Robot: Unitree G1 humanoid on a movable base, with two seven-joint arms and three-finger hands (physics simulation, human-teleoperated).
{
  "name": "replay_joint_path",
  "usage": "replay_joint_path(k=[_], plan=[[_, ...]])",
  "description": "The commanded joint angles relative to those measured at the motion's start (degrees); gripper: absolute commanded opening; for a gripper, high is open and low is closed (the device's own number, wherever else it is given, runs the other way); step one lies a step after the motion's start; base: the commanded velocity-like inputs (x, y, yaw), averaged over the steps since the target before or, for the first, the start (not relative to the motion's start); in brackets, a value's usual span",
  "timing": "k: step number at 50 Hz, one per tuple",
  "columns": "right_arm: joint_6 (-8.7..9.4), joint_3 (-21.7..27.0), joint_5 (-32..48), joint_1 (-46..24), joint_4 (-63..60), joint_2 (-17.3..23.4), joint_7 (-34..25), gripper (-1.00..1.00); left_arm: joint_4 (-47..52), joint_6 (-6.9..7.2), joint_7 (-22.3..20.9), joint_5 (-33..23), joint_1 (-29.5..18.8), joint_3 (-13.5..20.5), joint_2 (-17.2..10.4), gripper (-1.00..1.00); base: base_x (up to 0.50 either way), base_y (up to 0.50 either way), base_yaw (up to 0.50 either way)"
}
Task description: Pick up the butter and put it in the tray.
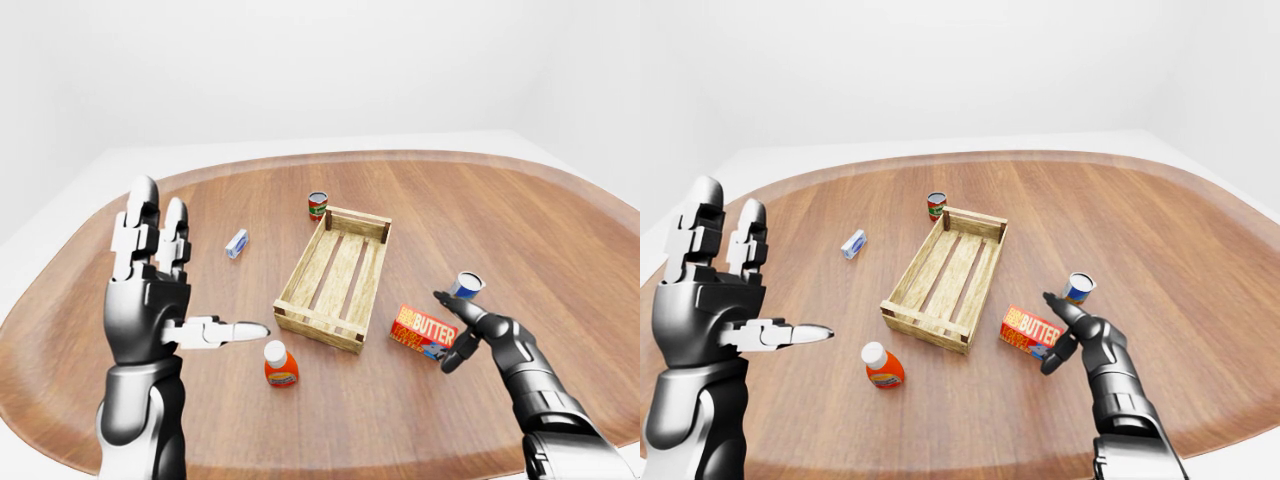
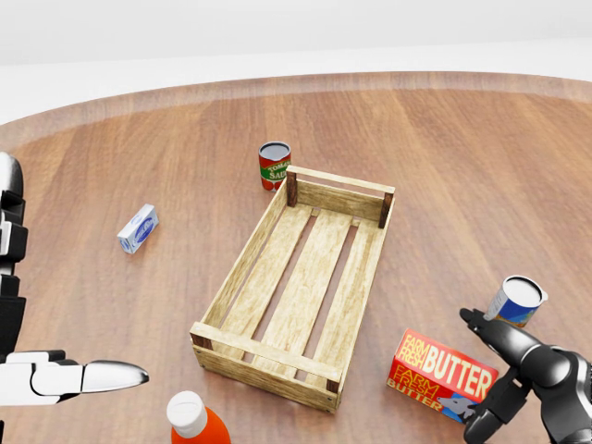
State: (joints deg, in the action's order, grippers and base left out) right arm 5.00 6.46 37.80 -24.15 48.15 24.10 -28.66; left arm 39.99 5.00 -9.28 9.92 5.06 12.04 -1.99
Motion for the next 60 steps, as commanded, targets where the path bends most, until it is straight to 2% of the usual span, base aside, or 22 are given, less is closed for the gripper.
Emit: replay_joint_path(k=[1, 25, 44, 45, 46, 47, 60], plan=[[0.0, -1.57, -0.49, -4.41, 6.91, -0.13, 1.73, 1.0, 0.14, 0.0, 0.06, 0.33, -0.23, 0.33, -0.13, 1.0, 0.0, 0.0, 0.0], [0.0, -3.67, -2.31, -9.81, 20.29, -0.2, 5.89, 1.0, -0.05, 0.0, 0.2, 0.7, -0.63, 0.7, -0.31, 1.0, 0.0, 0.0, 0.0], [0.0, -4.18, -2.73, -10.25, 23.74, 0.04, 7.01, 1.0, -0.81, 0.0, 0.12, 0.5, -0.61, 0.58, -0.32, 1.0, 0.0, 0.0, 0.0], [0.0, -4.15, -2.79, -10.32, 23.78, 0.05, 7.07, 0.52, -0.84, 0.0, 0.11, 0.5, -0.6, 0.57, -0.32, 1.0, 0.0, 0.0, 0.0], [0.0, -4.15, -2.81, -10.39, 23.84, 0.06, 7.28, -0.33, -0.69, 0.0, 0.18, 0.56, -0.67, 0.64, -0.36, 1.0, 0.0, 0.0, 0.0], [0.0, -4.02, -3.09, -10.41, 23.79, 0.04, 6.99, -1.0, -0.55, 0.0, 0.23, 0.61, -0.74, 0.67, -0.4, 1.0, 0.0, 0.0, 0.0], [0.0, -3.97, -3.51, -10.15, 23.38, 0.34, 7.49, -1.0, -0.53, 0.0, 0.27, 0.71, -0.9, 0.85, -0.5, 1.0, 0.0, 0.0, 0.0]])
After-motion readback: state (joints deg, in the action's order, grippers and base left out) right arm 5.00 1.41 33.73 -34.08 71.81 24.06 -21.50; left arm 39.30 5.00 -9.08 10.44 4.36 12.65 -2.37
